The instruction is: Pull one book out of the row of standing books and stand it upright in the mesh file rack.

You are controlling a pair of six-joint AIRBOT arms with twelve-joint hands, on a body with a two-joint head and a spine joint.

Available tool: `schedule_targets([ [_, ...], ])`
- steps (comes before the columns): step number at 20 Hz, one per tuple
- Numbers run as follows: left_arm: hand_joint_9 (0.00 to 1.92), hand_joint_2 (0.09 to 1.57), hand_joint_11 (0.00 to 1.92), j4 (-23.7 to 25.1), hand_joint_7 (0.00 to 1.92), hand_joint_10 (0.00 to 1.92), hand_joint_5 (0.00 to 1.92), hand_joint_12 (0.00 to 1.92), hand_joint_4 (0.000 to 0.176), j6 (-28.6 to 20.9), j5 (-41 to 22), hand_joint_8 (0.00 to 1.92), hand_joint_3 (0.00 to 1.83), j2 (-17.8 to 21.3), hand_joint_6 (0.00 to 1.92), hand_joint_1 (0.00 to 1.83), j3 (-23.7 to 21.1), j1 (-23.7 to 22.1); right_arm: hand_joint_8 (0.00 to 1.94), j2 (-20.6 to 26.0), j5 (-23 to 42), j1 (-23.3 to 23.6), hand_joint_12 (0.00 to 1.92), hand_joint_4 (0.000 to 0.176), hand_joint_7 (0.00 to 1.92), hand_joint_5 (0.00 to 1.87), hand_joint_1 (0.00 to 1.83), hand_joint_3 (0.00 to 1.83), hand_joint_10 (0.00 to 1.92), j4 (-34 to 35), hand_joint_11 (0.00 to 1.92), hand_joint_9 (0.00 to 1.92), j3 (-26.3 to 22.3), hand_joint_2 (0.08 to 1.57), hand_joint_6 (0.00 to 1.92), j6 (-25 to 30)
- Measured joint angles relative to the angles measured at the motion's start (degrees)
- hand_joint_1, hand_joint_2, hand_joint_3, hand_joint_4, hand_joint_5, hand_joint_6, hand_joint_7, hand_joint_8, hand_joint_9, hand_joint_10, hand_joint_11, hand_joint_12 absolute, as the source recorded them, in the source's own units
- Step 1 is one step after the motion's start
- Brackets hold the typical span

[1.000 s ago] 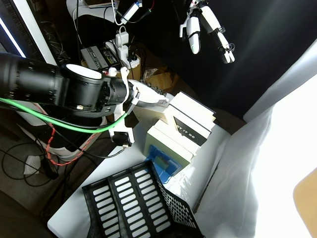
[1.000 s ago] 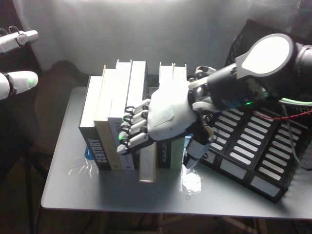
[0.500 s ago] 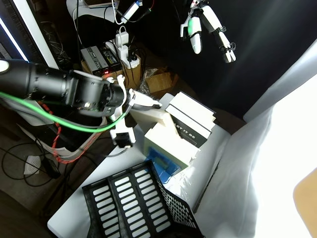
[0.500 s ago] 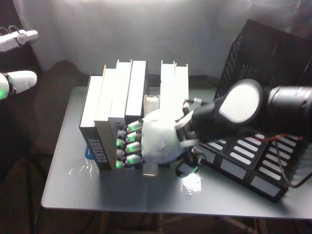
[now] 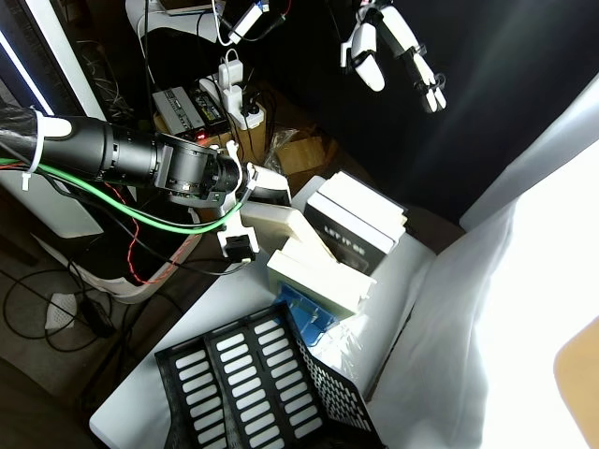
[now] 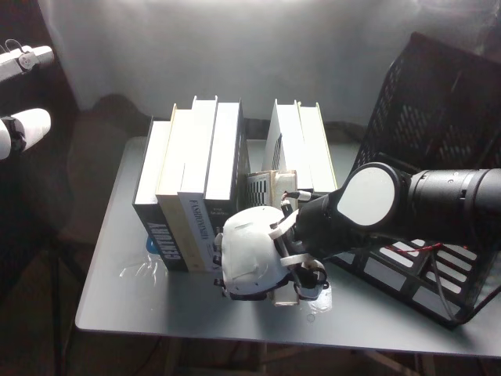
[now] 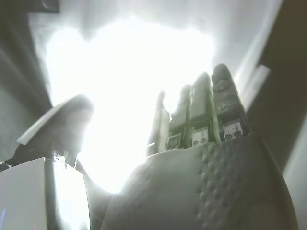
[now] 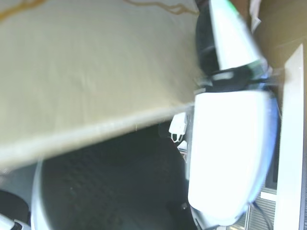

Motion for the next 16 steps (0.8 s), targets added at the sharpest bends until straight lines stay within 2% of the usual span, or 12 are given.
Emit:
schedule_targets([
  [1,0.00,1.10,0.00,0.3,0.00,0.00,0.10,0.00,0.067,0.0,-0.2,0.00,0.56,0.0,0.00,0.53,0.0,0.0,1.20,0.0,0.0,0.0,1.85,0.000,1.02,0.80,1.37,0.53,1.25,0.1,0.44,0.81,0.1,0.90,1.41,0.0],
  [2,0.00,1.12,0.00,0.3,0.00,0.00,0.10,0.00,0.070,0.0,-0.2,0.00,0.48,0.0,0.00,0.55,0.0,0.0,1.23,0.0,0.1,0.0,1.85,0.000,1.02,0.79,1.37,0.60,1.28,0.1,0.51,0.82,0.1,0.86,1.45,0.0],
  [4,0.00,1.14,0.00,0.3,0.00,0.00,0.11,0.00,0.062,0.0,-0.4,0.00,0.46,0.0,0.00,0.52,0.0,0.0,1.18,0.0,0.1,0.0,1.87,0.000,1.00,0.76,1.36,0.47,1.31,0.1,0.46,0.78,0.2,0.94,1.46,0.0],
  [7,0.00,1.17,0.00,0.3,0.00,0.00,0.11,0.00,0.055,0.0,-0.4,0.00,0.41,0.0,0.00,0.56,0.0,0.0,1.50,0.0,0.2,-0.1,1.91,0.000,1.00,0.81,1.38,0.92,1.43,0.4,0.59,0.85,0.4,0.73,1.48,0.2],
  [8,0.00,1.17,0.00,0.3,0.00,0.00,0.11,0.00,0.058,0.0,-0.4,0.00,0.40,0.0,0.00,0.54,0.0,0.0,1.66,0.0,0.2,-0.1,1.92,0.000,1.03,0.85,1.27,1.20,1.64,0.4,0.64,0.98,0.4,0.63,1.55,0.2],
  [9,0.00,1.18,0.00,0.3,0.00,0.00,0.10,0.00,0.057,0.0,-0.4,0.00,0.40,0.0,0.00,0.52,0.0,0.0,1.77,0.0,0.1,-0.1,1.92,0.000,1.21,0.91,1.14,1.19,1.72,0.4,0.77,1.10,0.4,0.63,1.58,0.2],
  [10,0.00,1.20,0.00,0.3,0.00,0.00,0.08,0.00,0.055,0.0,-0.4,0.00,0.35,0.0,0.00,0.52,0.0,0.0,1.83,0.0,0.2,-0.1,1.92,0.000,1.26,0.88,1.09,1.21,1.74,0.3,0.70,1.11,0.4,0.67,1.69,0.2],
  [11,0.00,1.21,0.00,0.3,0.00,0.00,0.09,0.00,0.057,0.0,-0.4,0.00,0.34,0.0,0.00,0.52,0.0,0.0,1.74,0.0,0.2,-0.2,1.92,0.000,1.01,0.77,1.31,1.11,1.63,0.1,0.65,0.87,0.4,0.70,1.69,0.1],
  [13,0.00,1.22,0.00,0.3,0.00,0.00,0.11,0.00,0.052,0.0,-0.4,0.00,0.34,0.0,0.02,0.52,0.0,0.0,1.41,0.0,0.3,-0.2,1.92,0.000,1.01,0.78,1.37,0.83,1.40,0.0,0.60,0.84,0.4,0.77,1.48,0.1],
  [14,0.00,1.19,0.00,0.3,0.00,0.00,0.12,0.00,0.055,0.0,-0.4,0.00,0.42,0.0,0.01,0.51,0.0,0.0,1.58,0.0,0.3,-0.2,1.92,0.000,1.07,0.89,1.28,1.22,1.60,0.0,0.68,1.03,0.5,0.59,1.52,0.2],
  [15,0.00,1.16,0.00,0.3,0.00,0.00,0.12,0.00,0.055,0.0,-0.4,0.00,0.49,0.0,0.01,0.50,0.0,0.0,1.80,0.0,0.3,-0.3,1.92,0.000,1.21,0.91,1.13,1.19,1.76,0.0,0.80,1.11,0.5,0.63,1.58,0.2],
  [16,0.00,1.14,0.00,0.3,0.00,0.00,0.11,0.00,0.054,0.0,-0.5,0.00,0.51,0.0,0.00,0.49,0.0,0.0,1.85,0.0,0.1,-0.5,1.92,0.000,1.17,0.86,1.09,1.10,1.83,0.1,0.72,1.03,0.5,0.71,1.62,0.3],
])
